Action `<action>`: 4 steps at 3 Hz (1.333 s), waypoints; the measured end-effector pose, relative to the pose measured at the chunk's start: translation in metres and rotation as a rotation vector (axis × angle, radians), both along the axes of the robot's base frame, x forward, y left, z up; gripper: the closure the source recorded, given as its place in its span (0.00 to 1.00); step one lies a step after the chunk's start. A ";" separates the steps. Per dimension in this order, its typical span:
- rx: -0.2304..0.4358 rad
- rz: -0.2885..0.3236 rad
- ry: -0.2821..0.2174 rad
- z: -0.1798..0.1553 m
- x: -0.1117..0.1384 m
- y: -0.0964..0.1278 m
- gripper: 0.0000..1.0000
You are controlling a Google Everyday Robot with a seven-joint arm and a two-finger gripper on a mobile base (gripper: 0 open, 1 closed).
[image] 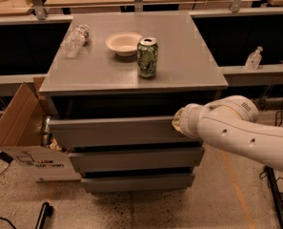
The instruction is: Close top drawer
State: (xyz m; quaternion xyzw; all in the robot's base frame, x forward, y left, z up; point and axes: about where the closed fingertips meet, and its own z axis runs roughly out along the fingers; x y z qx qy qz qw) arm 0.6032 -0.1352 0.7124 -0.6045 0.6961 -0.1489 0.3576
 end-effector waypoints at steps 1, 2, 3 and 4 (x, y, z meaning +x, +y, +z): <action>-0.019 -0.004 -0.031 0.007 0.026 0.000 1.00; 0.003 0.011 -0.028 -0.004 0.040 0.011 1.00; 0.006 0.013 -0.028 -0.004 0.037 0.011 1.00; 0.006 0.013 -0.028 -0.004 0.037 0.011 1.00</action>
Offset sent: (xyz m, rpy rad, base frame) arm 0.0564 0.0159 -0.0148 0.0588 0.0013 0.0329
